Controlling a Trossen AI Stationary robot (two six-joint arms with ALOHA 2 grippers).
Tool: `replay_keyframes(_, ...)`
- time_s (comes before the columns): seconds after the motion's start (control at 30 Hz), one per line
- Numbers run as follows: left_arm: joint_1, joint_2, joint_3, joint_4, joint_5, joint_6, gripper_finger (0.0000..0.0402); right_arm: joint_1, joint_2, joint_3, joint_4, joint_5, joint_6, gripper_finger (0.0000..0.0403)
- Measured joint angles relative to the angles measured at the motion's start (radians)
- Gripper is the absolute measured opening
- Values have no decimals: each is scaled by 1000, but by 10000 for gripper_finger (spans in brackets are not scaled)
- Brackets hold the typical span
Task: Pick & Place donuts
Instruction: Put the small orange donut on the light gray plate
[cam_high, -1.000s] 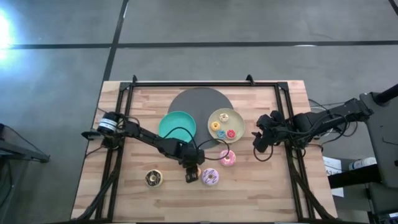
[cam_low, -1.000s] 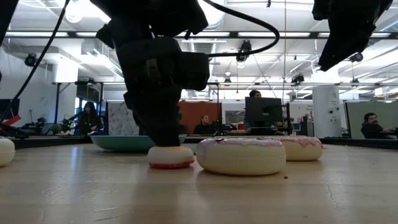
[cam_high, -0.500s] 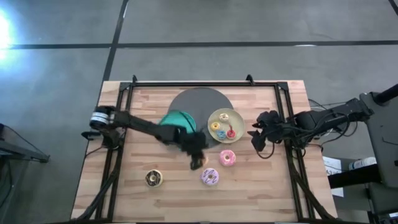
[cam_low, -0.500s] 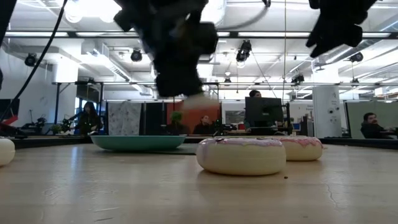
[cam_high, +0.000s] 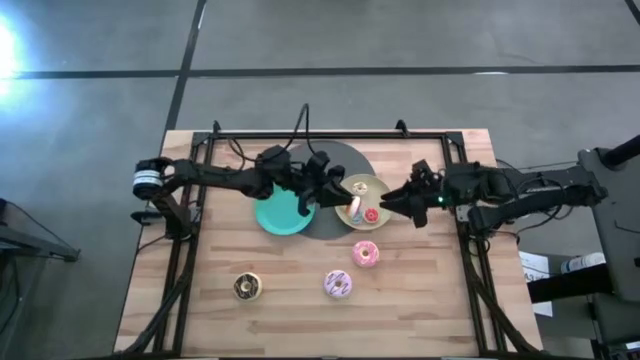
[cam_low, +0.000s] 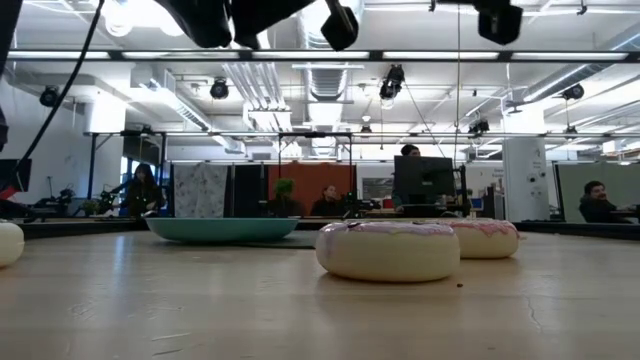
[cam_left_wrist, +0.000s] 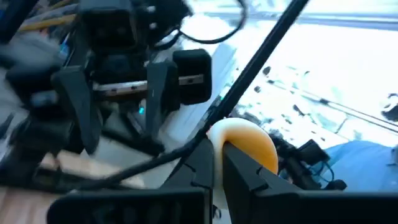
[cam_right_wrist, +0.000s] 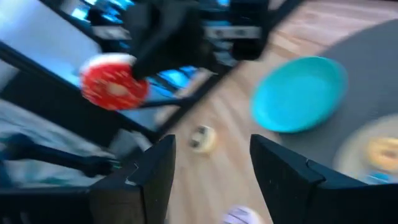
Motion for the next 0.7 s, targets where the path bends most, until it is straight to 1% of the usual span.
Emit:
replay_keyframes(0.13, 0, 40, 14, 164, 4, -36, 0, -47, 32, -21, 189, -97, 60, 199)
replay_keyframes(0.17, 0, 45, 19, 195, 11, -56, 0, -54, 40, -21, 212, -97, 63, 199)
replay_keyframes(0.23, 7, 39, 22, 182, 13, -70, 0, -60, 45, -15, 223, -96, 45, 199)
replay_keyframes(0.27, 10, 28, 21, 133, -3, -58, 0, -63, 45, -9, 224, -96, 46, 199)
replay_keyframes(0.3, 14, 20, 21, 58, -40, -25, 0, -67, 44, -4, 226, -95, 61, 199)
replay_keyframes(0.37, 23, -13, 21, -149, -160, 94, 0, -67, 39, 4, 207, -72, 86, 199)
replay_keyframes(0.4, 25, -28, 22, -274, -245, 172, 0, -66, 37, 15, 165, -51, 86, 199)
replay_keyframes(0.43, 26, -41, 32, -394, -362, 249, 0, -61, 37, 30, 99, -13, 81, 199)
replay_keyframes(0.47, 26, -53, 47, -495, -469, 320, 0, -52, 37, 48, 19, 39, 77, 199)
replay_keyframes(0.5, 27, -58, 62, -578, -550, 376, 0, -44, 40, 66, -72, 102, 72, 199)
replay_keyframes(0.53, 28, -59, 79, -628, -586, 407, 0, -36, 48, 81, -149, 161, 73, 199)
replay_keyframes(0.57, 28, -59, 94, -655, -588, 423, 0, -33, 57, 96, -206, 196, 85, 199)
replay_keyframes(0.63, 26, -53, 118, -686, -568, 444, 0, -36, 82, 105, -251, 206, 106, 199)
replay_keyframes(0.7, 25, -42, 144, -703, -558, 458, 0, -38, 106, 111, -236, 203, 108, 199)
